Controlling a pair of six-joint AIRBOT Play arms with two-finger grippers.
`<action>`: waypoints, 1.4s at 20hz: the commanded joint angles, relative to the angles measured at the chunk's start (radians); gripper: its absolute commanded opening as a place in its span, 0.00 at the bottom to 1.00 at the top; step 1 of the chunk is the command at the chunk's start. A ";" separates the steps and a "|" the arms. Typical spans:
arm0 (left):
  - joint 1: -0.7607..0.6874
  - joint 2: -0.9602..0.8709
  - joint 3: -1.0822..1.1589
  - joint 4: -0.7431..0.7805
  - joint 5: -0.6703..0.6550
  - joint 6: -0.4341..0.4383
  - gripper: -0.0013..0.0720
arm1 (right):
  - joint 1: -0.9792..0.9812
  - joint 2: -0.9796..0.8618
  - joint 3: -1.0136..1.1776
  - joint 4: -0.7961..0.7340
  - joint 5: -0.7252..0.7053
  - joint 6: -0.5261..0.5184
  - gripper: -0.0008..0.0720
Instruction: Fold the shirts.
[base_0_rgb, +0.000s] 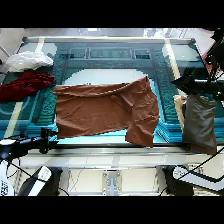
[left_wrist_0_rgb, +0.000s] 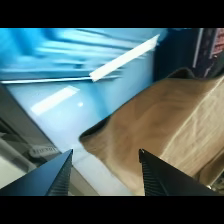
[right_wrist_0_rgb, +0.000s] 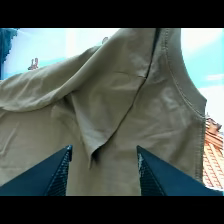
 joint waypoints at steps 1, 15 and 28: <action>-0.042 -0.057 -0.001 -0.065 0.090 0.002 0.65 | 0.000 0.000 0.000 0.016 0.045 0.000 0.63; -0.103 -0.080 0.000 -0.116 0.153 0.067 0.04 | -0.013 -0.025 -0.438 -0.124 -0.151 0.096 0.63; -0.103 -0.079 0.002 -0.201 0.149 0.238 0.04 | 0.155 -0.152 -0.516 0.131 -0.285 -0.056 0.04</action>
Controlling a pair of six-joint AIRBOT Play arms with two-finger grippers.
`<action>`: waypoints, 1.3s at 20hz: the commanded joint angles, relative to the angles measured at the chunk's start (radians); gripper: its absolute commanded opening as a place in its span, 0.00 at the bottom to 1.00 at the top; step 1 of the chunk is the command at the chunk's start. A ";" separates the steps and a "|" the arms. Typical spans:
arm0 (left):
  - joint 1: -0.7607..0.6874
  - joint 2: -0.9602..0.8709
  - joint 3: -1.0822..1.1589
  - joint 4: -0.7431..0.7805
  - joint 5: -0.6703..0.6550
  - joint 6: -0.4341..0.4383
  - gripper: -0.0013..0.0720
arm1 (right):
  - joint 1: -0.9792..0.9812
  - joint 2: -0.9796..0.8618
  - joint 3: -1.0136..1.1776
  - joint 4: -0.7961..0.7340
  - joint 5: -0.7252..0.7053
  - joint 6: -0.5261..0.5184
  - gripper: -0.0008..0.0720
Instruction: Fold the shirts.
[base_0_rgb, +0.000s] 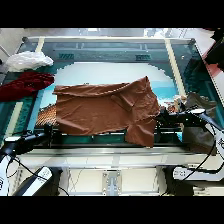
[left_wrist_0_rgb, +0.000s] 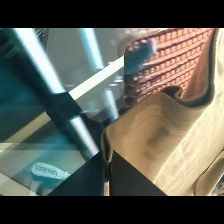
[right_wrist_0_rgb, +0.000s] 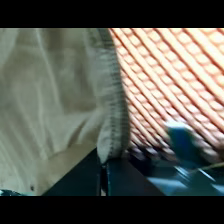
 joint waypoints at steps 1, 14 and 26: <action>0.003 0.005 0.014 -0.118 -0.026 0.163 0.04 | 0.068 0.008 -0.003 0.177 -0.040 -0.112 0.04; 0.169 0.429 0.985 -0.004 -0.599 0.261 0.03 | -0.074 1.157 0.284 -0.124 0.251 0.185 0.03; -0.488 -0.238 1.483 0.775 -0.537 0.027 0.03 | -0.029 0.518 0.700 -0.204 0.302 0.114 0.03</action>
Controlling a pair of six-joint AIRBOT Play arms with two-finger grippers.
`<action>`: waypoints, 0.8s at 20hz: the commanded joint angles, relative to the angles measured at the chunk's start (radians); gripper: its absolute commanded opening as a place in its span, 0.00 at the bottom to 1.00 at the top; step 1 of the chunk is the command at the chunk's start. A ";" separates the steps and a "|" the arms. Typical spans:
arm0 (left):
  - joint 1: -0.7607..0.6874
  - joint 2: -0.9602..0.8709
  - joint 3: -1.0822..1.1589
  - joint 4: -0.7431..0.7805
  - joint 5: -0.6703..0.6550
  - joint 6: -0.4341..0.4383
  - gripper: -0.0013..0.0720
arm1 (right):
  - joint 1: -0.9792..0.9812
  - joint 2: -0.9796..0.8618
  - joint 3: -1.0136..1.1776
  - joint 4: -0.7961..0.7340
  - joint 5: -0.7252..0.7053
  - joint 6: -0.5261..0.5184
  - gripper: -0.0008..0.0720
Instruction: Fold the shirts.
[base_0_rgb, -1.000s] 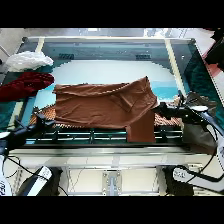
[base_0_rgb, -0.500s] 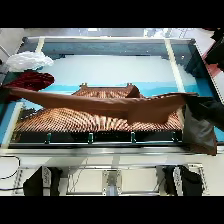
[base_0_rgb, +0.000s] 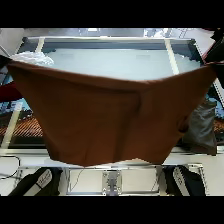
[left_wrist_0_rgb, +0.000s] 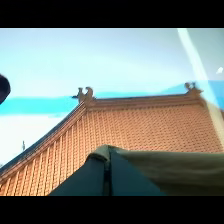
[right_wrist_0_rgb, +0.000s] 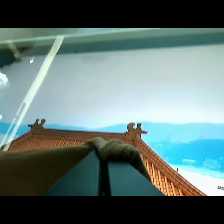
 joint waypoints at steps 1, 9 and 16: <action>-0.145 -0.282 0.033 0.420 0.008 -0.124 0.03 | 0.060 -0.280 0.003 0.007 0.011 -0.074 0.03; -0.171 -0.702 0.033 0.461 0.364 -0.197 0.03 | 0.323 -0.898 0.006 -0.004 -0.480 -0.121 0.03; -0.179 -0.705 0.034 0.462 0.356 -0.196 0.03 | 0.341 -1.036 0.182 0.040 -0.483 -0.120 0.03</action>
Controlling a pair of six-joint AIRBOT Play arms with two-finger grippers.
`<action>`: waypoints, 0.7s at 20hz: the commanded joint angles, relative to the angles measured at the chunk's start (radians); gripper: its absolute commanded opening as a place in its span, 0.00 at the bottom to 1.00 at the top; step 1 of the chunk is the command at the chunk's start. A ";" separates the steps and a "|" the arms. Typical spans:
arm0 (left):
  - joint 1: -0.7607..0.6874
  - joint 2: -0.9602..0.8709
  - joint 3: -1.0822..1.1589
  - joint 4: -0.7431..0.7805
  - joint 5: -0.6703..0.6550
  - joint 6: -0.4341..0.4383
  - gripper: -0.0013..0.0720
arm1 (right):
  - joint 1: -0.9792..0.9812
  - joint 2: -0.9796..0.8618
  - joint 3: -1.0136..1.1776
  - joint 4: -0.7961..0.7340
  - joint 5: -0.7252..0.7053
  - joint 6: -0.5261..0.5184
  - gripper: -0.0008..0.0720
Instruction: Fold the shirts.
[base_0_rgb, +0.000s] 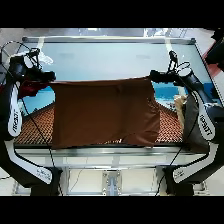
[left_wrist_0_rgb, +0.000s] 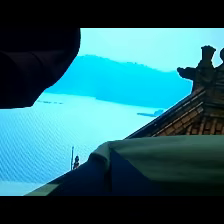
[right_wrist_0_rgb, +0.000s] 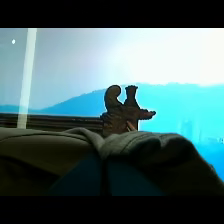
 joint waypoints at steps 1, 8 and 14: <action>-0.003 0.026 0.000 0.004 -0.057 -0.006 0.03 | 0.004 -0.015 0.094 -0.060 0.096 0.000 0.03; -0.003 0.264 -0.281 0.000 -0.120 -0.007 0.03 | 0.004 0.167 0.023 -0.404 0.377 0.074 0.03; -0.018 0.311 -0.627 -0.093 0.068 -0.007 0.03 | 0.011 0.164 -0.193 -0.388 0.240 0.081 0.03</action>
